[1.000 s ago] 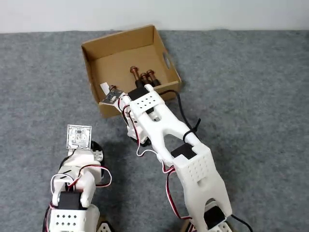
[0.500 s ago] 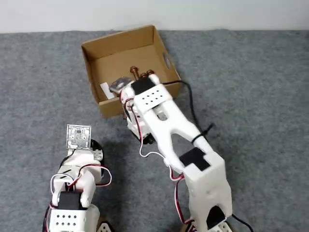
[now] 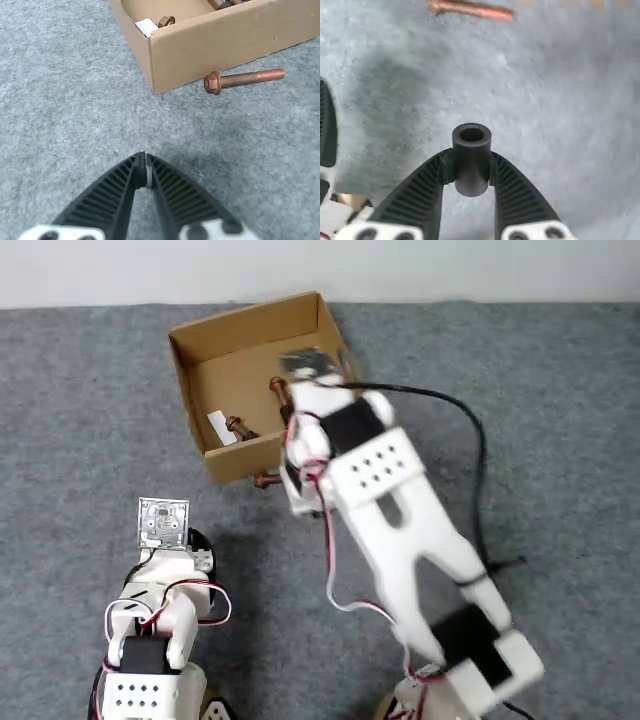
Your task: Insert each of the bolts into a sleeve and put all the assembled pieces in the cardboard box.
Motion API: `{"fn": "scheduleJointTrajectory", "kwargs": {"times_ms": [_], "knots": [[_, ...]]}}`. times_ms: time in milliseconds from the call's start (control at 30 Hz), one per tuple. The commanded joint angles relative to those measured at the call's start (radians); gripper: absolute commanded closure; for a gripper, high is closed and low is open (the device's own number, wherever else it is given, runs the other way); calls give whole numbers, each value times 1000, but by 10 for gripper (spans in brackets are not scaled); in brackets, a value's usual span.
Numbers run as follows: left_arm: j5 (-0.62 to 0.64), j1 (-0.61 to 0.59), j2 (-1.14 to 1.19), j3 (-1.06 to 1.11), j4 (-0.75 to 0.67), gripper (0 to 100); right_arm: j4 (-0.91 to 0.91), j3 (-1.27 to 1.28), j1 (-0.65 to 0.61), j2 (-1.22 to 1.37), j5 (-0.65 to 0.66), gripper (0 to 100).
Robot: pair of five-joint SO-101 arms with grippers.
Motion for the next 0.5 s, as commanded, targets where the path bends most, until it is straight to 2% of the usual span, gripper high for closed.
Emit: {"fn": "scheduleJointTrajectory", "kwargs": {"times_ms": [0, 100, 233, 467], "knots": [[-2, 5, -2, -7, -18, 995, 38, 146, 84, -179, -109, 990], [0, 8, -2, -7, -18, 995, 8, 265, 180, -297, -166, 990], [0, 77, -3, -7, 17, 995, -61, 420, 302, -447, -166, 990], [0, 121, -9, -7, 18, 995, -188, 733, 421, -737, -163, 990]]}}
